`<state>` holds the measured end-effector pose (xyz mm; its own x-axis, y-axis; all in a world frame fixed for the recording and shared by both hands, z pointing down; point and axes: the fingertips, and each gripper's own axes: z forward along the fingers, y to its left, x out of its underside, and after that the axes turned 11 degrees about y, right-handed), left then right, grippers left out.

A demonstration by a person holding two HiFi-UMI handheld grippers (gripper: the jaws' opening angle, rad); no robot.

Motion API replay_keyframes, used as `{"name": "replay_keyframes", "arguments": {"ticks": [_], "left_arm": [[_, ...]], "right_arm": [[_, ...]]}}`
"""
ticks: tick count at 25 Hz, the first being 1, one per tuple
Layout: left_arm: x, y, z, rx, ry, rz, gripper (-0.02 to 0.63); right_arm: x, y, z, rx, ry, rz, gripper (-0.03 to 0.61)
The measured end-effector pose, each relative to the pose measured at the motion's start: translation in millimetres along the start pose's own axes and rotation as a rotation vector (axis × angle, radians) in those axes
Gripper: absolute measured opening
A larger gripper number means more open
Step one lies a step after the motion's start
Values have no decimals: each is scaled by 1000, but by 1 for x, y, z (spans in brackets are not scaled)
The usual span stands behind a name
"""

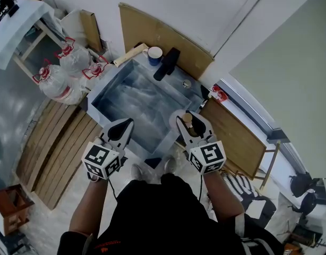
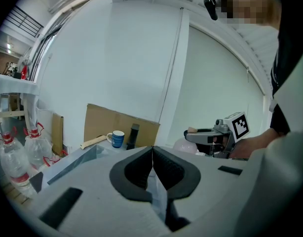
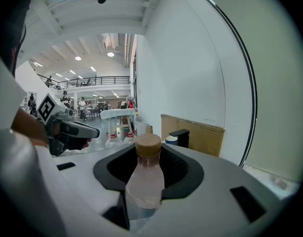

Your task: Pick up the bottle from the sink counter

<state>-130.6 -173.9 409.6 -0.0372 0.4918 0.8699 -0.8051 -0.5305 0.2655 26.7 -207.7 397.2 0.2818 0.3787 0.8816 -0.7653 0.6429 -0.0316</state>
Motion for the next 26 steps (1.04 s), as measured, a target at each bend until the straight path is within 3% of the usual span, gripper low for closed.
{"name": "replay_keyframes", "arguments": {"ticks": [26], "left_arm": [[4,-1,12,-1,15,-18,21]], "right_arm": [[7,-11,12,1,12,27,141]]}}
